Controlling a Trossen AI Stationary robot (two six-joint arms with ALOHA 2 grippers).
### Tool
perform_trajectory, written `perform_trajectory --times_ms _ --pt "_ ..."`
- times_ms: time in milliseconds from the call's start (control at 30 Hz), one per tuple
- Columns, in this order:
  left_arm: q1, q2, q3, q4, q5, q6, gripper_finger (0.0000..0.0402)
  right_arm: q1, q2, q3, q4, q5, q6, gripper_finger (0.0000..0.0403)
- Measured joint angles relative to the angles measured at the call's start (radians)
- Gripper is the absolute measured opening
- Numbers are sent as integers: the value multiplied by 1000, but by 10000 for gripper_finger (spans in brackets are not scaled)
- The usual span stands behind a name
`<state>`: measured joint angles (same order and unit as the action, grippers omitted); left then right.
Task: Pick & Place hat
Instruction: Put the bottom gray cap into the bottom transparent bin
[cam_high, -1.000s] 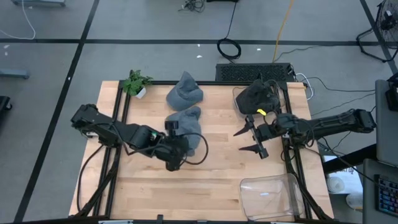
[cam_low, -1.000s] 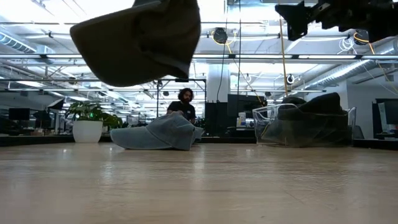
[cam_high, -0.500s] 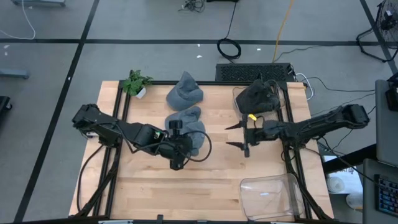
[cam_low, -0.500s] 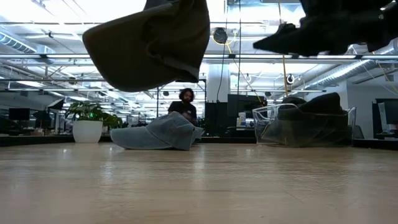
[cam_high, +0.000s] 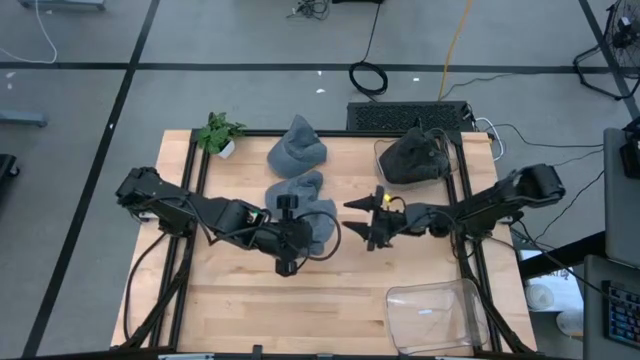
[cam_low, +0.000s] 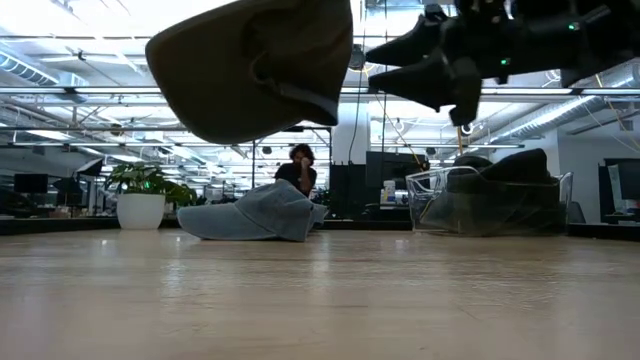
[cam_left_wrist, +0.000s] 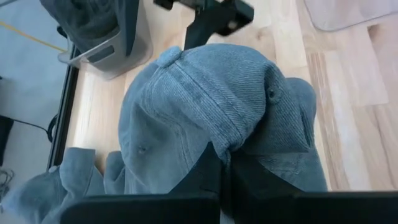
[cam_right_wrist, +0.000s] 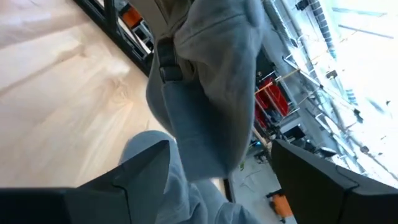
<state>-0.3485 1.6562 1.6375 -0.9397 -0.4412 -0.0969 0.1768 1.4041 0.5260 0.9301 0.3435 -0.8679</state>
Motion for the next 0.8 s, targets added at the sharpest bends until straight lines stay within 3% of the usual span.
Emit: perform_trajectory --times_ms 400,800 --pt "-1 0 0 22 37 17 5 -21 132 184 1 -8 -90 270" --pt "-1 0 0 17 41 16 8 -11 132 221 -13 -61 -56 268"
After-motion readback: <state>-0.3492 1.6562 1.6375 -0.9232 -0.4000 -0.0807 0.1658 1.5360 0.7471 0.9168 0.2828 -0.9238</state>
